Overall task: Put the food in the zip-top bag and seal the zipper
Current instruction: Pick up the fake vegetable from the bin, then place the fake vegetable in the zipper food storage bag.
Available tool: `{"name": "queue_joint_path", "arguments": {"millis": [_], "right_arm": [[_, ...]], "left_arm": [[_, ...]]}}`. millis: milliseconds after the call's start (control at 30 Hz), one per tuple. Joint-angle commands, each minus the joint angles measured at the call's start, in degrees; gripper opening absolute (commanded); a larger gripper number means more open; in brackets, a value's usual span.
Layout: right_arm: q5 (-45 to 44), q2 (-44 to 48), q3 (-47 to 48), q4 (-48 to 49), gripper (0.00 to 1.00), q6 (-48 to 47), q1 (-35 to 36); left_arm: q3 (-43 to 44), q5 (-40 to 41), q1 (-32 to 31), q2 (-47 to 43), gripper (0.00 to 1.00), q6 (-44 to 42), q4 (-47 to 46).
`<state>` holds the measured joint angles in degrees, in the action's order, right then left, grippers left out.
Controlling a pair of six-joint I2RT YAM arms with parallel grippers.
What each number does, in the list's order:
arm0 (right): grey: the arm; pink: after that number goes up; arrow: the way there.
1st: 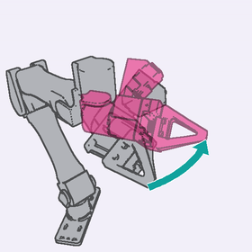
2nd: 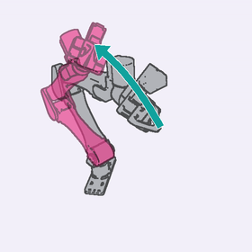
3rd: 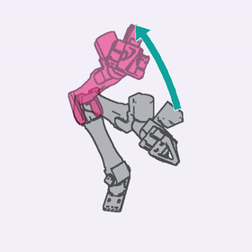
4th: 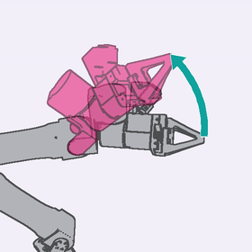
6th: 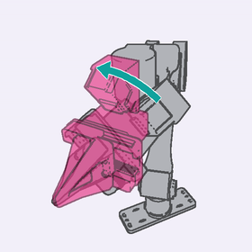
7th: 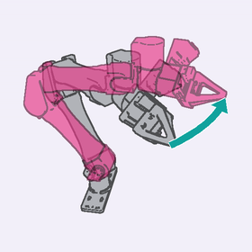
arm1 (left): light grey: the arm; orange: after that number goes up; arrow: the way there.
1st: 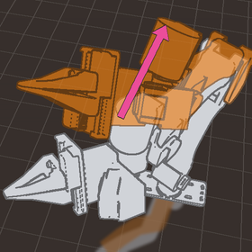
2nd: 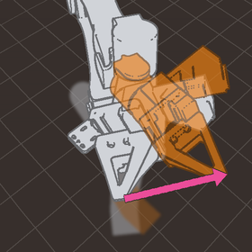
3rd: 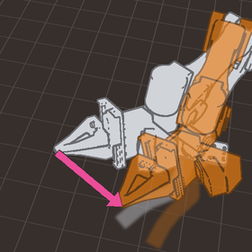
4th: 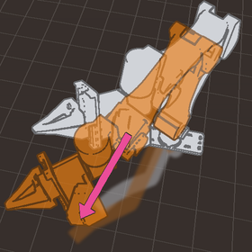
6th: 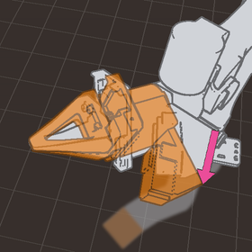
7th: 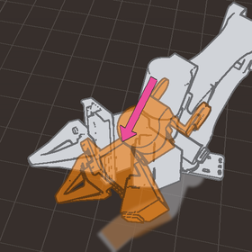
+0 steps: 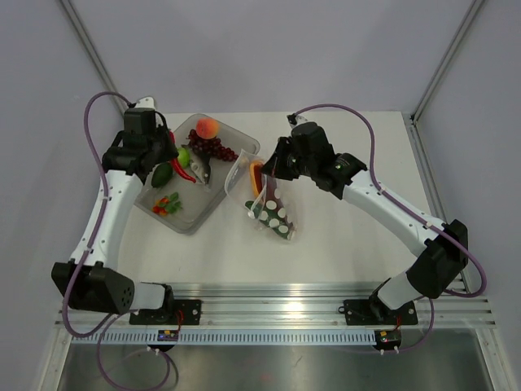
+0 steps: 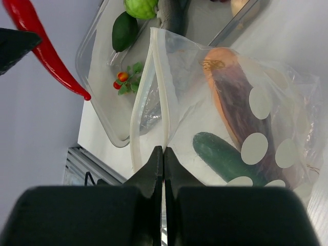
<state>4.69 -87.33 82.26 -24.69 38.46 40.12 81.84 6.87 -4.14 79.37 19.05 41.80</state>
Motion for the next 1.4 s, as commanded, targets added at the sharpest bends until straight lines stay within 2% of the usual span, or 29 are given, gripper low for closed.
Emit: {"name": "queue_joint_path", "arguments": {"millis": [0,133,300,467,533,767,1000,1067,1100,1133,1167,1200,1233,1367], "right_arm": [[1.4,0.0,1.8,3.2,0.0,0.9,0.9],[1.3,-0.8,2.3,4.1,0.0,1.6,1.3],[1.4,-1.4,3.4,3.8,0.0,1.9,1.5],[2.2,-1.8,3.8,4.0,0.0,2.5,1.9],[2.6,-1.7,3.7,4.6,0.0,2.9,2.0],[2.7,-1.2,3.4,5.1,0.0,3.4,2.2],[2.8,-1.2,3.5,5.7,0.0,3.8,2.3],[2.9,-1.1,3.4,5.8,0.0,3.8,2.3],[2.7,-1.1,3.3,5.8,0.0,3.7,2.3],[2.7,-1.0,3.3,5.8,0.0,3.7,2.3],[2.6,-0.9,3.1,5.8,0.0,3.8,2.2],[2.3,-0.8,3.0,5.7,0.0,3.7,2.2],[2.4,-0.7,2.9,5.8,0.0,3.7,2.3],[2.4,-0.7,2.6,5.8,0.0,3.6,2.3]], "left_arm": [[2.0,0.7,-4.2,-3.7,0.0,-0.3,-2.3],[4.5,1.8,-12.8,-4.1,0.0,-0.2,-1.8],[3.2,0.4,-16.9,-4.8,0.0,2.2,-4.2],[-2.8,2.3,-22.0,-6.3,0.0,6.0,-11.6],[-4.6,6.1,-24.1,-5.9,0.0,6.1,-14.3],[-9.8,9.1,-27.4,-5.5,0.0,9.2,-20.3],[-19.3,18.6,-32.5,-8.9,0.0,15.3,-26.8],[-22.2,20.0,-34.6,-10.7,0.11,15.7,-29.1],[-23.3,21.1,-35.3,-11.5,0.21,15.6,-29.9],[-25.1,21.2,-36.6,-12.3,0.53,15.2,-32.1],[-25.8,21.1,-37.1,-13.9,0.74,14.5,-32.8],[-26.2,20.6,-37.3,-14.2,0.84,14.4,-33.2],[-26.1,20.5,-37.3,-14.8,0.89,14.4,-32.8],[-24.9,22.0,-37.3,-16.5,0.89,12.6,-30.8]]}}
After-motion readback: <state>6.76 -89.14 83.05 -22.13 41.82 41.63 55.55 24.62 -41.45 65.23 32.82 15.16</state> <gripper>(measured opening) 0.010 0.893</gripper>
